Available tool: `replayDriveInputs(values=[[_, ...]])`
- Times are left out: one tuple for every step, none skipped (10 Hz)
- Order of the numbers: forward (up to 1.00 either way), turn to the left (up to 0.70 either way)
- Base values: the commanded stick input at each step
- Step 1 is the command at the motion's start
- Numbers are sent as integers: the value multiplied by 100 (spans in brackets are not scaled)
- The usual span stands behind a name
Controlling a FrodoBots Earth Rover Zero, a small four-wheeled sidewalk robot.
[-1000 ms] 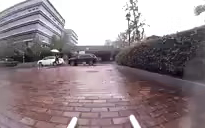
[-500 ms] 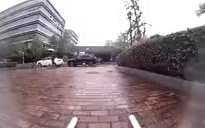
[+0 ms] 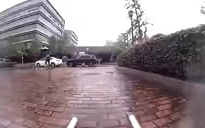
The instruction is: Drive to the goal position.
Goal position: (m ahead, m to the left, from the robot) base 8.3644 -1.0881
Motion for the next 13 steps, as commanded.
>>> replayDriveInputs(values=[[70,0],[70,0],[70,0],[70,0],[70,0],[70,0],[70,0],[70,0],[70,0],[70,0],[70,0],[70,0],[70,0]])
